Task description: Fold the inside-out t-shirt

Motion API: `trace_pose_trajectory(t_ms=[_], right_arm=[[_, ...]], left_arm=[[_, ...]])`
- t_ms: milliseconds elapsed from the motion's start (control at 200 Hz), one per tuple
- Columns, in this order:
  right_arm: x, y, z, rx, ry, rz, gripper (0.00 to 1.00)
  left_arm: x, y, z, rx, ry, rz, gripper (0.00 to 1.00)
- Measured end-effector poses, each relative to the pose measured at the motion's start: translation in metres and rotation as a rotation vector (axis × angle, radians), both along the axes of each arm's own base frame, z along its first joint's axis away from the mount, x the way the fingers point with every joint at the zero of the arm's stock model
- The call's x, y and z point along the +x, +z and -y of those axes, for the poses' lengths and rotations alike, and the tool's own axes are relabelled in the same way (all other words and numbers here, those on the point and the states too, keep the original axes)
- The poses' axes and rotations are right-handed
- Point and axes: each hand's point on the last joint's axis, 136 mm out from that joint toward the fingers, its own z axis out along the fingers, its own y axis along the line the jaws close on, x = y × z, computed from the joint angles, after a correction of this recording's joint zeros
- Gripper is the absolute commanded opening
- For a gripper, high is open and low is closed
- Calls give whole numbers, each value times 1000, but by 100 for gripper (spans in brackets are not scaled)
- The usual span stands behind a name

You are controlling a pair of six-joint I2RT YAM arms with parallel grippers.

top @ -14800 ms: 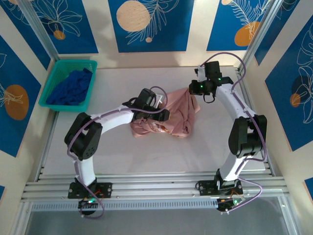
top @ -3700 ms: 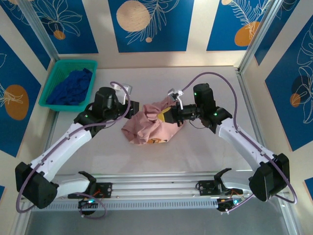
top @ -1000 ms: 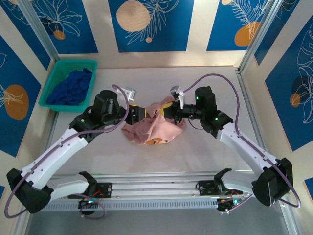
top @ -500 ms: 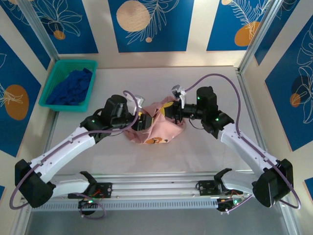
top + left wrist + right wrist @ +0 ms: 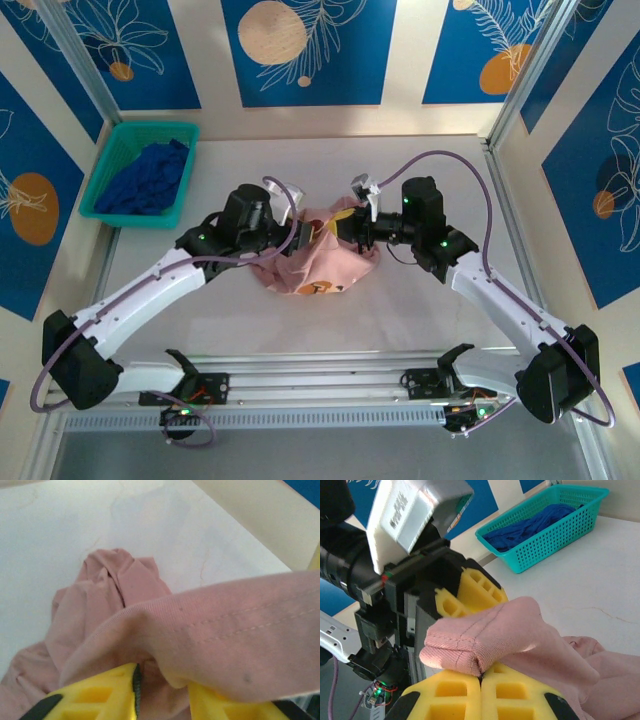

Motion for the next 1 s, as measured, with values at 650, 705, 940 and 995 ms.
trace_pose_trajectory(t_ms=[650, 705, 940, 995], right_arm=[[24, -6, 11, -166, -217, 54, 0], [23, -1, 11, -168, -210, 59, 0], [20, 15, 11, -139, -142, 15, 0], [15, 13, 8, -121, -95, -12, 0]], left_arm=[[-33, 78, -28, -143, -145, -17, 0], [-35, 82, -36, -154, -141, -23, 0], [-38, 74, -50, -154, -120, -54, 0], [-29, 64, -59, -108, -50, -58, 0]])
